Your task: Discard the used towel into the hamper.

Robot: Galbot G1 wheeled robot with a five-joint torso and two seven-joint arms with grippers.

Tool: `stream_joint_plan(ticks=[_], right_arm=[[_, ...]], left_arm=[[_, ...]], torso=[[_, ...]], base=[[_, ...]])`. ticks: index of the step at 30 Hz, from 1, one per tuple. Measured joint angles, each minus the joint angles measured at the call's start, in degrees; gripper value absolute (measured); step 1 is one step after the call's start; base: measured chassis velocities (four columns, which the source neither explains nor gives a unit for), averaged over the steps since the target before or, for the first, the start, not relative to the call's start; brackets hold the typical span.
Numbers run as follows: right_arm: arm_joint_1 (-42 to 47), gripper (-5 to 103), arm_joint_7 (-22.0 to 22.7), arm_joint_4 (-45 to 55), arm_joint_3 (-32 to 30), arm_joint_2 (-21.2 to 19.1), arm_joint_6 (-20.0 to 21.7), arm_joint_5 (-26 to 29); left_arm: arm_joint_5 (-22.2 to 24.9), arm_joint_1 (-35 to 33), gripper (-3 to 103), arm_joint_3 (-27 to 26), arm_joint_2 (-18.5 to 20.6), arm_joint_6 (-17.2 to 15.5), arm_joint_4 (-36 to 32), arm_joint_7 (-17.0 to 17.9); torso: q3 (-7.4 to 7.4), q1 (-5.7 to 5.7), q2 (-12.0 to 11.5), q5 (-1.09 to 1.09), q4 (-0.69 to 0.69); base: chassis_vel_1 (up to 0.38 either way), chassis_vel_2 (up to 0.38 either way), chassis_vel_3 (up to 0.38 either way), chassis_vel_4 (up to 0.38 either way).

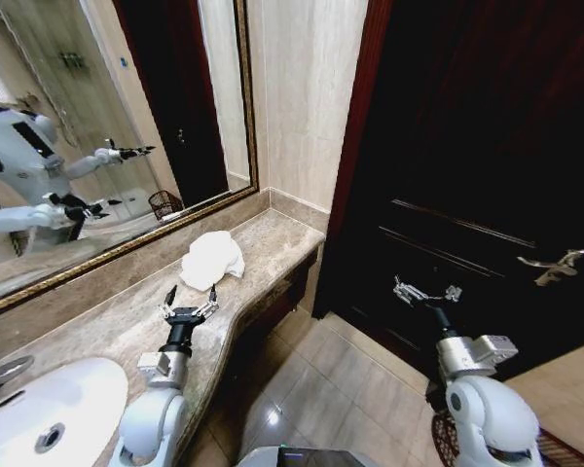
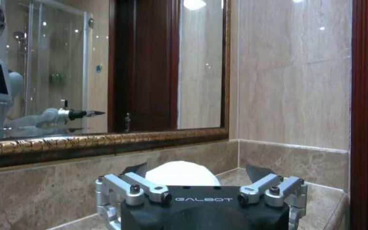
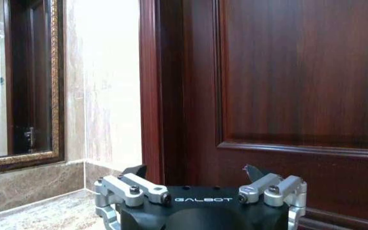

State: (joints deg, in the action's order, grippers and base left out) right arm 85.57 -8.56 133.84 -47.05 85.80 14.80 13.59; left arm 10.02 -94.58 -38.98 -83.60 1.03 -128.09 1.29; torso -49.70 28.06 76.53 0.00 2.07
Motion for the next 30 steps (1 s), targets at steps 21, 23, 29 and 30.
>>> stream_joint_plan(ticks=[21, 23, 29, 30], right_arm=[[1.7, 100, -3.8, -3.0, -1.4, 1.4, 0.0, 3.3], [1.8, 100, -4.0, -3.4, -1.4, 1.6, -0.5, 3.4], [1.0, 100, -4.5, -3.3, -0.9, 1.8, -0.5, 3.5], [0.6, 100, -4.5, -2.8, -0.9, 1.4, 0.2, 3.6]], left_arm=[[2.2, -1.6, 100, -1.5, -1.1, 0.5, -2.0, 0.5], [2.2, -1.5, 100, -1.8, -1.1, 0.4, -2.7, 0.7], [1.5, -1.7, 100, -1.4, -1.4, -0.5, -4.5, 1.0], [1.2, -1.4, 100, -1.0, -1.4, -0.8, -4.3, 1.2]], torso=[[-0.06, 0.02, 0.1, 0.0, 0.0], [-0.05, 0.01, 0.0, 0.0, -0.01], [-0.01, -0.02, 0.0, 0.0, 0.01], [0.0, -0.03, 0.0, 0.0, 0.0]], base=[[0.0, 0.0, 0.0, 0.0], [0.0, 0.0, 0.0, 0.0], [0.0, 0.0, 0.0, 0.0], [0.0, 0.0, 0.0, 0.0]])
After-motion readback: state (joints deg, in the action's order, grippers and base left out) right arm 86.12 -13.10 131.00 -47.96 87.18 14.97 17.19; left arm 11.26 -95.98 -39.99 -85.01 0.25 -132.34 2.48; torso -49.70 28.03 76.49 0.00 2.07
